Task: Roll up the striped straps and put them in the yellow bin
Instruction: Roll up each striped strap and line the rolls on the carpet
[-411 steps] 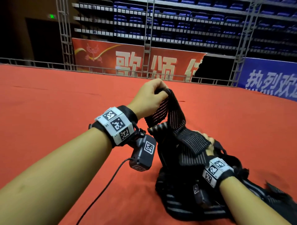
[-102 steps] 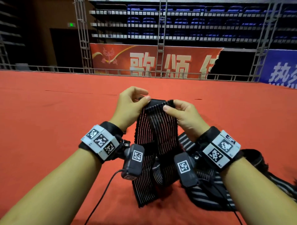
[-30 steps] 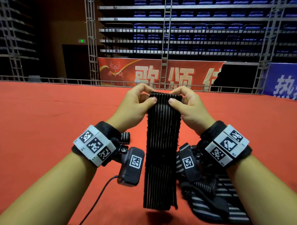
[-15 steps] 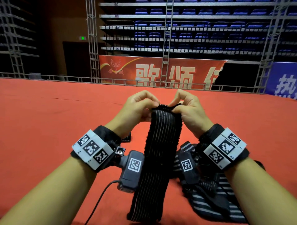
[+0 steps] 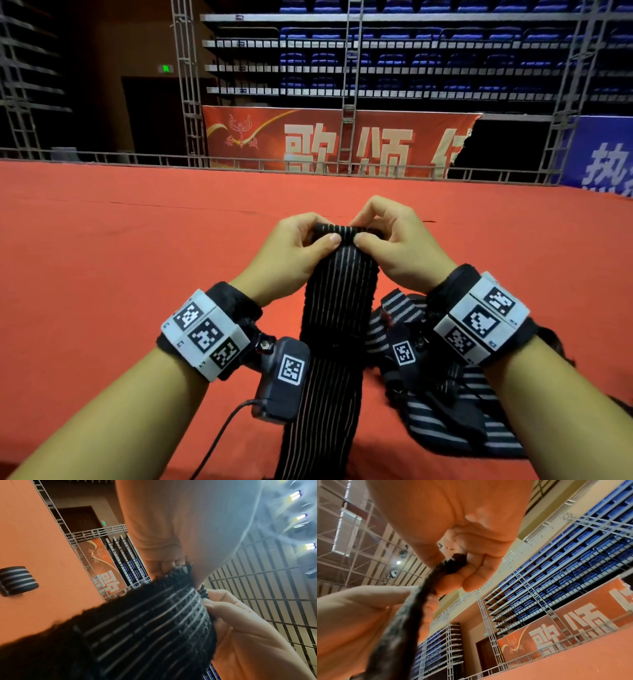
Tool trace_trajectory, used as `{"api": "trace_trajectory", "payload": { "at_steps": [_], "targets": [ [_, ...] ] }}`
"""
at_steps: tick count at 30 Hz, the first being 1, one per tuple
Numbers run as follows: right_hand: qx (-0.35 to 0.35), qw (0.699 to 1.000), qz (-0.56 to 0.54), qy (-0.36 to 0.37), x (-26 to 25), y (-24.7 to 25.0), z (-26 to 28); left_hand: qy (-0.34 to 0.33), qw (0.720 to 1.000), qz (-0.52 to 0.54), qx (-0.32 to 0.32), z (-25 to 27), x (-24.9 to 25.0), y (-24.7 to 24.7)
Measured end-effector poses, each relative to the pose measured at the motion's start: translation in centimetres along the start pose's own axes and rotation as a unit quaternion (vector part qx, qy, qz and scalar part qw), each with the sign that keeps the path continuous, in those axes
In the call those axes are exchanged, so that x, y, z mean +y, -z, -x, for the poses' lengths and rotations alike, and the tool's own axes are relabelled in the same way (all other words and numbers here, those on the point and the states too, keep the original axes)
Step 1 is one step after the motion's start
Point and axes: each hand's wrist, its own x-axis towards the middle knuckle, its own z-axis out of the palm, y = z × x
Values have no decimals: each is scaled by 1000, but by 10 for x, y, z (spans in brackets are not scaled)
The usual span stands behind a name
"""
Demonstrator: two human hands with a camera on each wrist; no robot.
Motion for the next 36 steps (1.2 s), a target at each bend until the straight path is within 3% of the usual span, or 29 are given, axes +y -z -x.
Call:
{"api": "trace_trajectory", "payload": {
  "at_steps": [4,10,14,17,23,25,30,32,36],
  "targets": [
    [6,996,73,50,4,-1,0,0,1000,-9,15,0,-2,-3],
    [11,987,129,93,10,-5,5,69,993,79,-54,5,-3,-9],
    [15,984,133,117,17,-14,6,101,990,97,-30,3,-10,-10],
    [11,990,110,82,22,-17,7,88,993,72,-8,4,-18,-11],
    [-43,994,-68,-71,30,-19,10,45,999,15,-13,3,-28,-5],
    [-33,995,-62,-69,32,-19,10,44,999,29,-2,5,-28,-7],
    [13,994,108,19,29,-23,11,54,996,72,16,6,-27,-9],
    [7,997,77,11,27,-26,12,26,997,67,23,5,-28,-7],
    [-13,995,-83,-59,26,-22,11,6,998,55,6,7,-30,-5]
  ]
}}
